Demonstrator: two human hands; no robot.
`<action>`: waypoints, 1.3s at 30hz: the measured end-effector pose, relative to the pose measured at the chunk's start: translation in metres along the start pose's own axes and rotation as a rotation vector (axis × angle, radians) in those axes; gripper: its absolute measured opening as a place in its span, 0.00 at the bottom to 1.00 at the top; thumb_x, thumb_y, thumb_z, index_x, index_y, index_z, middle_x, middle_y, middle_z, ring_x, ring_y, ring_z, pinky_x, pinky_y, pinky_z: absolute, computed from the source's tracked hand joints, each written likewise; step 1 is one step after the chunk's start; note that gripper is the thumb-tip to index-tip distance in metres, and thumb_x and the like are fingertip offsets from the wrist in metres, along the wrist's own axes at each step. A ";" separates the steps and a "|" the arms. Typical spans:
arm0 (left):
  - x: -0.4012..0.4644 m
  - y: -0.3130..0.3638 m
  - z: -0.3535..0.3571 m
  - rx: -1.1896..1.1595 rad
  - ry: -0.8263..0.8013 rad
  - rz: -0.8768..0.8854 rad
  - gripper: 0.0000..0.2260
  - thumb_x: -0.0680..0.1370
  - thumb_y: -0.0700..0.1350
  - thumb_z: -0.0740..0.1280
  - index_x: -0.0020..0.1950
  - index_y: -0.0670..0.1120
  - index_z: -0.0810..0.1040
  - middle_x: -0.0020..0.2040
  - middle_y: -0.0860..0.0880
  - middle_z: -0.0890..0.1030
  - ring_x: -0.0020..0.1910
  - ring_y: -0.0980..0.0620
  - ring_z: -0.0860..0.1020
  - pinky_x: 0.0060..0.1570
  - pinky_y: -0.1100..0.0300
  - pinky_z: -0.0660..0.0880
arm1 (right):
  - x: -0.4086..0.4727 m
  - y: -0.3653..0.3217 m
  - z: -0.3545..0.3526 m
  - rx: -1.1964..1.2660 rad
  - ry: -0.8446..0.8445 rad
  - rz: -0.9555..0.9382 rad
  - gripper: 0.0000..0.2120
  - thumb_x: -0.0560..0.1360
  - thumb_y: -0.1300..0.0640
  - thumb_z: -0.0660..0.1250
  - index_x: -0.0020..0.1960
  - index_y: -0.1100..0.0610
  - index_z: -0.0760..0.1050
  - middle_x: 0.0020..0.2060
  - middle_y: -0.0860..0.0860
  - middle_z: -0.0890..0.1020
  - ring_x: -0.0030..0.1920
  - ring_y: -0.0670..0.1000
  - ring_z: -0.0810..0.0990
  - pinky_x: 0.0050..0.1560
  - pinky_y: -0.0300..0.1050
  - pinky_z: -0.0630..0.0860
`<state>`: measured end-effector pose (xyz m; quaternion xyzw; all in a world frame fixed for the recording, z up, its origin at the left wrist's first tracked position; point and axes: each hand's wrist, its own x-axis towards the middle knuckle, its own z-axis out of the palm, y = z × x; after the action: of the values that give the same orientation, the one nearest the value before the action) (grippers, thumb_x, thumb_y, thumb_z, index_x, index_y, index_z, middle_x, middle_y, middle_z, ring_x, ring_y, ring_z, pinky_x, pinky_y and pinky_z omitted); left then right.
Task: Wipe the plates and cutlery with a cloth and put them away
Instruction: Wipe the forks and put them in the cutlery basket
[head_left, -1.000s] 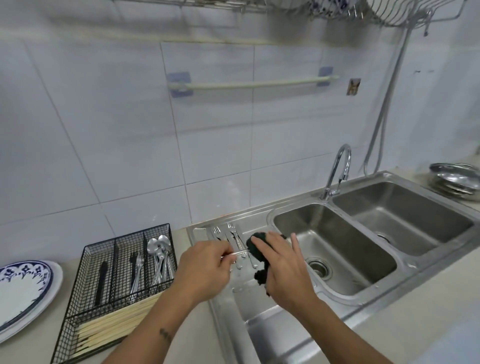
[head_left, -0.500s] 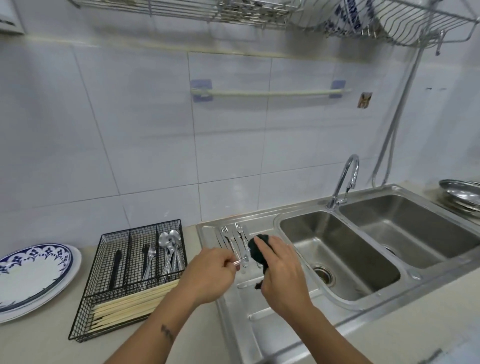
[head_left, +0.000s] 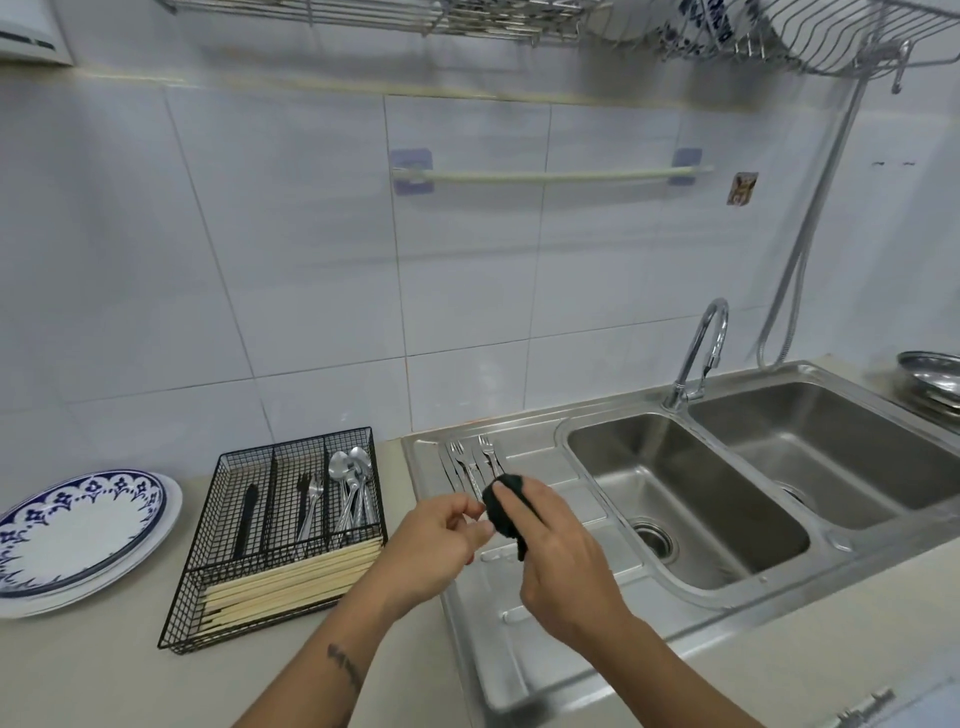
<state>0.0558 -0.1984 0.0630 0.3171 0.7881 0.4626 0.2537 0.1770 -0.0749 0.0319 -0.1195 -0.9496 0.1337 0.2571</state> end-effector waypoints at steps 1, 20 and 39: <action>0.000 0.000 0.004 -0.006 -0.001 0.007 0.05 0.78 0.47 0.69 0.44 0.49 0.81 0.30 0.52 0.75 0.31 0.54 0.72 0.37 0.59 0.69 | -0.001 0.004 -0.001 0.009 -0.006 0.056 0.36 0.68 0.68 0.68 0.74 0.53 0.65 0.70 0.50 0.69 0.67 0.53 0.71 0.57 0.45 0.77; 0.023 0.067 0.097 -0.707 0.445 -0.265 0.05 0.79 0.38 0.67 0.44 0.40 0.79 0.31 0.44 0.81 0.33 0.48 0.80 0.39 0.55 0.78 | -0.020 0.071 -0.038 -0.011 0.033 0.002 0.41 0.65 0.71 0.68 0.75 0.57 0.61 0.72 0.57 0.67 0.74 0.60 0.62 0.74 0.57 0.62; 0.004 0.059 0.112 -0.904 0.510 -0.475 0.07 0.82 0.38 0.62 0.52 0.36 0.78 0.45 0.39 0.83 0.48 0.41 0.84 0.48 0.51 0.80 | -0.033 0.093 -0.028 0.030 -0.114 -0.148 0.41 0.62 0.64 0.76 0.73 0.55 0.65 0.68 0.51 0.73 0.68 0.53 0.71 0.70 0.48 0.66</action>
<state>0.1462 -0.1105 0.0652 -0.1307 0.5979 0.7459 0.2628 0.2339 0.0080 0.0109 -0.0372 -0.9668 0.1351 0.2135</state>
